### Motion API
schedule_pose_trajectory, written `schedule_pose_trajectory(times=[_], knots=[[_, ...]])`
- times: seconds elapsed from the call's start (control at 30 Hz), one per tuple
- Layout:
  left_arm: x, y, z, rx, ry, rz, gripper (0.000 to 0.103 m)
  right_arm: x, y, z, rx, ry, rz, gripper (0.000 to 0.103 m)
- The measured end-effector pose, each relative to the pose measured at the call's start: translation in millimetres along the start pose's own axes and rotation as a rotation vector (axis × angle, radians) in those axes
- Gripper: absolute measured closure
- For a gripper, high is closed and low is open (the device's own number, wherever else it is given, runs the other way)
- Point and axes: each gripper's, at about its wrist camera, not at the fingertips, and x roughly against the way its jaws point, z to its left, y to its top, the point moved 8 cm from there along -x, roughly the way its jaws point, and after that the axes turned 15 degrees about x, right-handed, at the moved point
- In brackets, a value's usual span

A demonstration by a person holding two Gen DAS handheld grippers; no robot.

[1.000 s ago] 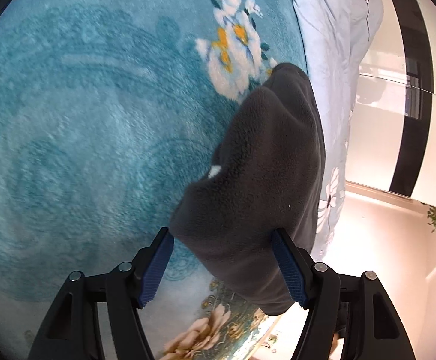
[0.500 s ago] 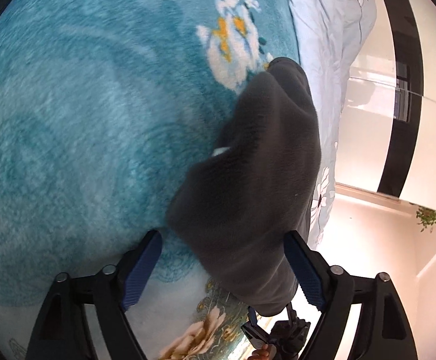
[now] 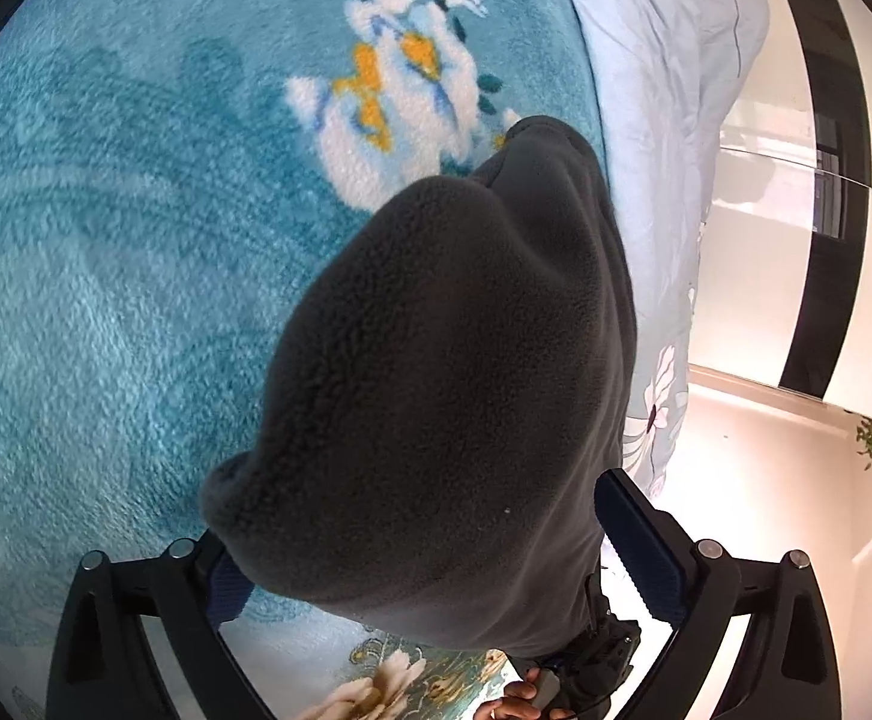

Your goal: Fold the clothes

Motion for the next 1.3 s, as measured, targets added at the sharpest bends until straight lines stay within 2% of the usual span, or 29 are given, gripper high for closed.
schedule_pose_trajectory(times=[0.17, 0.2, 0.33, 0.4, 0.47, 0.57, 0.63, 0.83, 0.97, 1.07, 1.23, 1.3], knots=[[2, 6, 6, 0.076, -0.046, -0.015, 0.003, 1, 1, -3, -0.035, 0.035, -0.020, 0.009], [2, 5, 4, 0.049, -0.027, -0.022, 0.003, 0, 1, -3, -0.037, 0.028, -0.018, 0.009], [4, 0, -7, -0.064, 0.060, -0.044, 0.016, -4, 1, 1, -0.040, -0.051, 0.012, 0.010], [7, -2, -11, -0.086, 0.078, -0.055, 0.022, -5, 1, 3, -0.063, -0.089, 0.037, 0.015], [10, -2, -13, -0.094, 0.088, -0.065, 0.028, -3, 2, 5, -0.091, -0.112, 0.059, 0.030], [15, -4, -19, -0.145, 0.134, -0.081, 0.042, 4, 5, 14, -0.103, -0.108, 0.063, 0.044], [21, -5, -26, -0.182, 0.165, -0.096, 0.052, 8, 8, 24, -0.098, -0.095, 0.058, 0.046], [45, -5, -58, -0.325, 0.218, -0.149, 0.062, 7, 19, 69, -0.029, -0.087, 0.075, 0.050], [82, 0, -104, -0.437, 0.207, -0.214, 0.065, 0, 33, 109, 0.017, -0.050, 0.081, 0.052], [127, 1, -136, -0.512, 0.155, -0.293, 0.066, -8, 48, 157, 0.077, 0.022, 0.073, 0.053], [211, 12, -136, -0.573, 0.062, -0.430, 0.065, -24, 66, 240, 0.223, 0.200, 0.043, 0.053], [199, 61, -144, -0.507, 0.040, -0.442, 0.064, -35, 61, 253, 0.258, 0.256, 0.054, 0.053]])
